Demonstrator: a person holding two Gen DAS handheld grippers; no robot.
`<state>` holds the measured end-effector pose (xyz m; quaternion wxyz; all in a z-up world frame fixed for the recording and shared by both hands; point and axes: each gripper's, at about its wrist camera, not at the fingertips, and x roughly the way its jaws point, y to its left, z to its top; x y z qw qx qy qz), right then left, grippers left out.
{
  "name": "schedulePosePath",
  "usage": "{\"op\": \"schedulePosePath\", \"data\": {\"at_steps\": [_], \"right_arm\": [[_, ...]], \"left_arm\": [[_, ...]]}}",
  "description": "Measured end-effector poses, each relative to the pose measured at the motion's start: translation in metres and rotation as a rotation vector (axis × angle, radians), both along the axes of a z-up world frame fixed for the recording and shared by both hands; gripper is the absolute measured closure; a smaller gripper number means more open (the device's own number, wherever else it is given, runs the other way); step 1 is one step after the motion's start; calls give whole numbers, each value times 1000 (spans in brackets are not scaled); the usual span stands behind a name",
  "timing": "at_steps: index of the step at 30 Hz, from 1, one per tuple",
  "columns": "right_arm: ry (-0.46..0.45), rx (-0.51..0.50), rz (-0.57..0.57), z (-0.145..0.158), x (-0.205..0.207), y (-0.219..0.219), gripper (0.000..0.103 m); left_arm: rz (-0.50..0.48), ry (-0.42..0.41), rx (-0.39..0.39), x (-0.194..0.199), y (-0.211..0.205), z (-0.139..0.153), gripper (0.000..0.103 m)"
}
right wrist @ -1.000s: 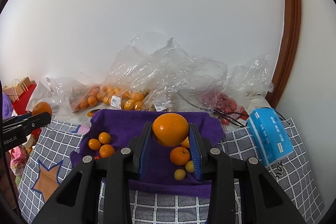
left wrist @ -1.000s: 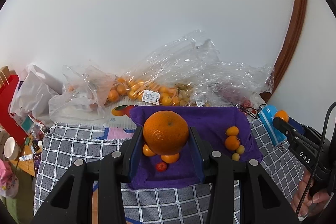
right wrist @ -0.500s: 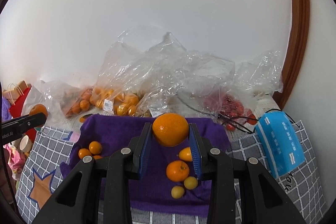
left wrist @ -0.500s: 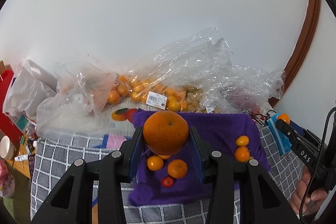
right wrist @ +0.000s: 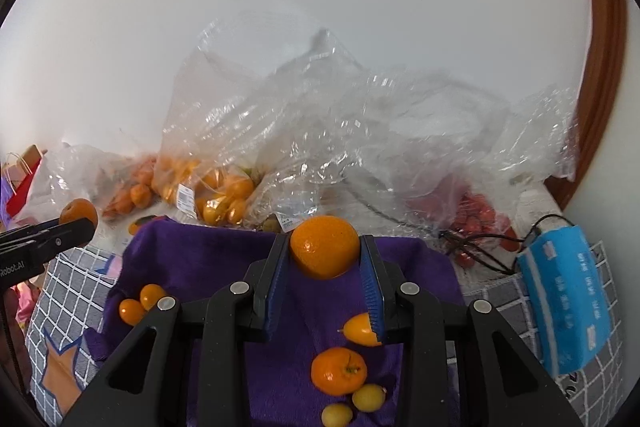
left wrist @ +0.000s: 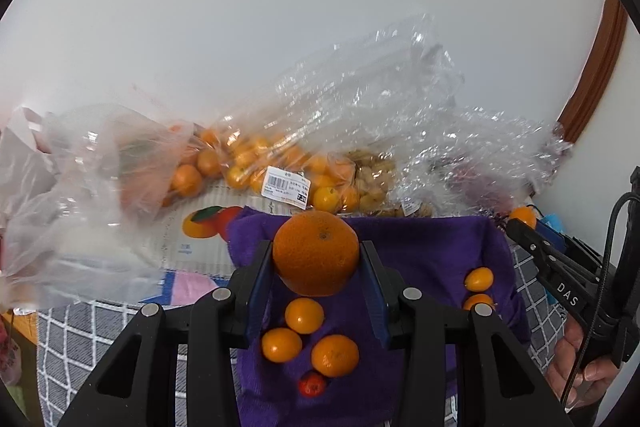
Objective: Organize fruits
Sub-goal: 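Open both grippers to set the oranges on the towel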
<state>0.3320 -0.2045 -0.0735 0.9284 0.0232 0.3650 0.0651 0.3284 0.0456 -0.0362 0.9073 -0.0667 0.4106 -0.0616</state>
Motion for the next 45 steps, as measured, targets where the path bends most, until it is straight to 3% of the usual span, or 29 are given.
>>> {"op": "schedulePosePath", "data": {"at_steps": [17, 34, 45], "right_arm": [[171, -26, 72, -73, 37, 27, 68], [254, -120, 56, -92, 50, 45, 68], [284, -109, 58, -100, 56, 49, 68]], "left_arm": [[-12, 133, 9, 51, -14, -60, 63], [-27, 200, 70, 67, -31, -91, 63], [-31, 220, 70, 71, -27, -101, 62]]}}
